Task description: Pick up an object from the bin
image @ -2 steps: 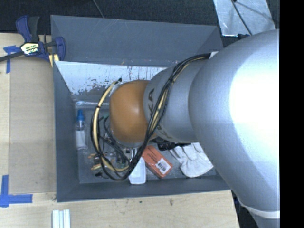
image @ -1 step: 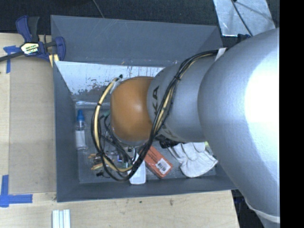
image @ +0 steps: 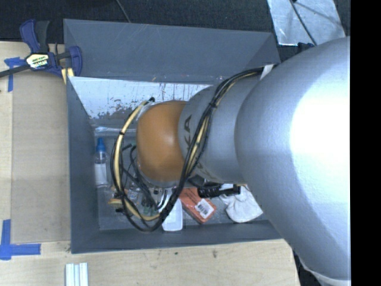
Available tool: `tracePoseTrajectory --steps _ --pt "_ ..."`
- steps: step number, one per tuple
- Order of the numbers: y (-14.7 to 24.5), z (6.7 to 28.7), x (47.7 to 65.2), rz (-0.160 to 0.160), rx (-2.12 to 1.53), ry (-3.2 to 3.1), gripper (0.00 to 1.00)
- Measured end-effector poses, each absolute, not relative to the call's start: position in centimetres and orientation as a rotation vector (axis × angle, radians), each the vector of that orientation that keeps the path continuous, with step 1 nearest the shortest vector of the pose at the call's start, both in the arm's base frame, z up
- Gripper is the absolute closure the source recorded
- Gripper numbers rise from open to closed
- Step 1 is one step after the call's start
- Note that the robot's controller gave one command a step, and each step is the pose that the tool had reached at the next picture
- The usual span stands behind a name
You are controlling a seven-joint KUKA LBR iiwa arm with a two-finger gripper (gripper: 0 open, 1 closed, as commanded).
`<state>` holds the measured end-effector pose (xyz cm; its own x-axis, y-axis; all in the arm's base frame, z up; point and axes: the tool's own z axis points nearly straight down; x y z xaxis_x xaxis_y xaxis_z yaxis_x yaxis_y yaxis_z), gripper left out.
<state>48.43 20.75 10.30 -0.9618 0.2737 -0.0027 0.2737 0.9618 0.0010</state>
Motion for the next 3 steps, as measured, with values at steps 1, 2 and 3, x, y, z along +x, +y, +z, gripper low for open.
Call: tracePoseTrajectory --steps 1,2,3 --pt "20.8 10.3 48.4 0.001 0.435 3.108 1.00" --pt "20.6 16.0 48.8 -0.005 0.466 3.111 1.00" --pt "21.7 18.9 50.3 0.006 0.424 3.105 1.00"
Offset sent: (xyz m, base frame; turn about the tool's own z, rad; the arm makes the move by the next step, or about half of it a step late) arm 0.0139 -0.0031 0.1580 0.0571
